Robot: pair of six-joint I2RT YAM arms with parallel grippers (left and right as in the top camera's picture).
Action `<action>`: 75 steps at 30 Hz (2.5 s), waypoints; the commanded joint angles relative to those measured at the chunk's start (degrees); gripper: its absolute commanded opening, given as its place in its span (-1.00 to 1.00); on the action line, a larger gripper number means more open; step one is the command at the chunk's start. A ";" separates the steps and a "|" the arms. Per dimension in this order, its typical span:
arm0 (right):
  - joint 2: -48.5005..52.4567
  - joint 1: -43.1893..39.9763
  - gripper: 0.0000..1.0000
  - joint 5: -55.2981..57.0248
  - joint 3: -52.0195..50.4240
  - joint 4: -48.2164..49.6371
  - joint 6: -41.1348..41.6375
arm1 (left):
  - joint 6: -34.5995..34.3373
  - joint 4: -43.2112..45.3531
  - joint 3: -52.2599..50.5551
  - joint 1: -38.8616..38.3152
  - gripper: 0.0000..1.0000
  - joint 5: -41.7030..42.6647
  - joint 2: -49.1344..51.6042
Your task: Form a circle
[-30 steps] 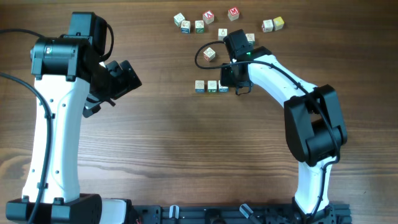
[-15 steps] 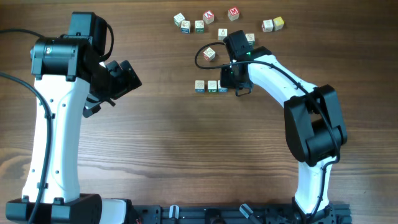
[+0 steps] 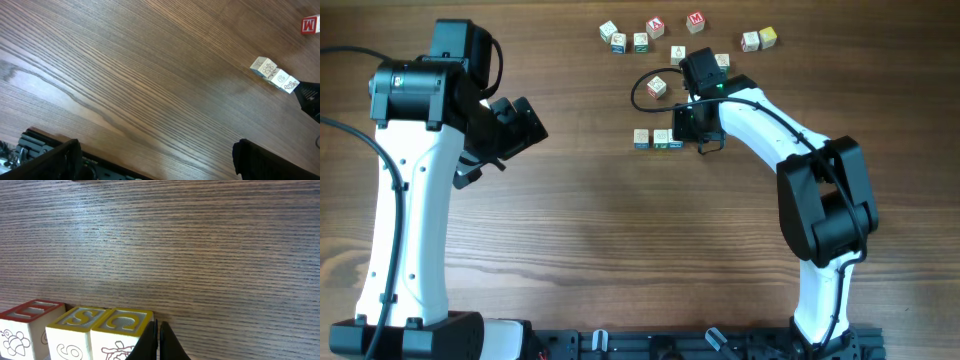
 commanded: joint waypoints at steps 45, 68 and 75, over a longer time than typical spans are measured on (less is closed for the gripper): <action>-1.46 0.13 -0.91 -3.93 -0.13 -0.68 7.89 | -0.37 -0.02 -0.15 0.04 1.00 0.28 -0.42; -1.46 0.13 -0.91 -4.96 -0.13 0.35 7.61 | -0.37 -0.02 -0.15 0.04 1.00 0.28 -0.42; -1.46 0.13 -0.91 -4.68 -0.13 -0.79 7.91 | -0.37 -0.02 -0.15 0.04 1.00 0.26 -0.42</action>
